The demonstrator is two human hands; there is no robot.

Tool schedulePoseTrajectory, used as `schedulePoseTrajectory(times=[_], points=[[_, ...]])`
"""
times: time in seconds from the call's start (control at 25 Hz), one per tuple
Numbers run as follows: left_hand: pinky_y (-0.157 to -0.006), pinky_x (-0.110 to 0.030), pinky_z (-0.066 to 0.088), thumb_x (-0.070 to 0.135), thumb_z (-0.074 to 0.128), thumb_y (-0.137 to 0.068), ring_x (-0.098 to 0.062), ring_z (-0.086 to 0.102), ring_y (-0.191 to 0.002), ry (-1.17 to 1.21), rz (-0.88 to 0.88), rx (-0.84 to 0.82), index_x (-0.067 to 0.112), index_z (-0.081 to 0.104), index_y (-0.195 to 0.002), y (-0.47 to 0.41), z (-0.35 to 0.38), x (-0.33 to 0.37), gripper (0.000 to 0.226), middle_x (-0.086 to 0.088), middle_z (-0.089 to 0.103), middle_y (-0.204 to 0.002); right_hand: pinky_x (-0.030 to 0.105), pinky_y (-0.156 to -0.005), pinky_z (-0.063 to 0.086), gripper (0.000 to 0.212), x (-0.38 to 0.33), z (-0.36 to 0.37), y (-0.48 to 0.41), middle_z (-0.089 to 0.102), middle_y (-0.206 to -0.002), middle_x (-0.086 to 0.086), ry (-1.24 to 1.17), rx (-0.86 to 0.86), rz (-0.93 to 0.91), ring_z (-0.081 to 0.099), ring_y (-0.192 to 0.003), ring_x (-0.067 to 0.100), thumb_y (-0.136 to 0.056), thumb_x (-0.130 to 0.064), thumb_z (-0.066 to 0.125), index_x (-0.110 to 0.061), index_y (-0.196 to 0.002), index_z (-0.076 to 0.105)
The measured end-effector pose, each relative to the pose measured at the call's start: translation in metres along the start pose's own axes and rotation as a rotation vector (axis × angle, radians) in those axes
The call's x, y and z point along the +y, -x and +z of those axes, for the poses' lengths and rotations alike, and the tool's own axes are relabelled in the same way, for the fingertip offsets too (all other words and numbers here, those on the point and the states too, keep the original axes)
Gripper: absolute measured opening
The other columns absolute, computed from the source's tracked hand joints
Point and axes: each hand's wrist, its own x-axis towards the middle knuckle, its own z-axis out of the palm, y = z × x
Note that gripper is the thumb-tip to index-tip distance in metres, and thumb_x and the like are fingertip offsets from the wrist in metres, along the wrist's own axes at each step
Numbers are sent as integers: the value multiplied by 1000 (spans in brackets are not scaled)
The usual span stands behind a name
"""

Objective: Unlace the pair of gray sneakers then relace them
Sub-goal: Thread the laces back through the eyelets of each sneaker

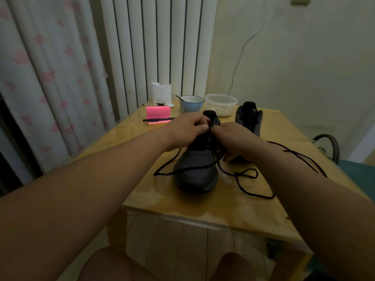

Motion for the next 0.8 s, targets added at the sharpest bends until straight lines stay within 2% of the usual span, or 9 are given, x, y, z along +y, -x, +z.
schedulePoseTrajectory(times=[0.16,0.28,0.4,0.48,0.52,0.56,0.6,0.68,0.8], points=[[-87,-25,50,23,55,-108,-10,61,-110,14,36,9,27,62,-94,6,-2,3,17,6,64,-128,43,-67,66,63,-3,2,-4,76,-93,18,-129,54,174,78,-73,30,-101,-68,44,-9,-108,64],[-87,-23,49,17,52,-109,-7,57,-114,166,-3,33,18,62,-98,8,0,1,15,8,57,-139,40,-62,66,45,-1,3,-5,76,-91,21,-92,69,176,77,-66,27,-107,-45,46,-3,-108,62],[-92,-45,57,12,43,-109,-19,70,-106,711,-178,333,11,59,-108,0,-21,-8,16,-3,68,-115,43,-68,67,25,1,0,-2,76,-91,18,34,10,109,78,-74,27,-110,-26,46,-6,-105,61],[-67,-37,61,0,37,-105,-18,67,-70,1349,-243,513,5,53,-112,-4,-47,-13,18,-8,61,-88,45,-73,66,19,3,0,0,75,-96,20,88,-14,71,78,-80,29,-111,-18,44,-10,-101,59],[-50,-28,53,-3,37,-102,-13,54,-57,1416,-260,585,6,51,-110,-5,-58,-17,19,-7,53,-82,49,-77,66,20,4,0,1,75,-98,21,82,-7,62,78,-84,31,-111,-17,44,-10,-99,58],[-42,-23,42,-3,39,-100,-10,44,-54,1203,-250,609,8,52,-105,-2,-67,-19,18,-5,48,-81,51,-81,65,20,4,0,1,76,-99,22,72,-7,54,78,-86,32,-111,-17,43,-9,-101,58],[-43,-22,38,0,43,-100,-9,43,-57,742,-239,556,10,54,-99,1,-68,-18,15,-2,49,-82,51,-82,65,20,4,0,2,76,-99,22,64,-11,49,78,-87,33,-112,-18,43,-6,-105,59],[-59,-24,45,26,53,-107,-12,56,-73,-91,-123,247,11,62,-97,10,-56,-12,20,-1,63,-90,46,-76,66,25,3,2,2,76,-94,21,5,7,59,78,-82,31,-111,-22,43,-3,-112,60],[-68,-32,46,63,57,-99,-17,62,-78,-471,-149,-158,18,71,-90,14,-40,6,48,-3,69,-85,36,-64,65,34,2,5,2,77,-87,17,-110,49,93,77,-74,27,-110,-34,44,-5,-115,60]])
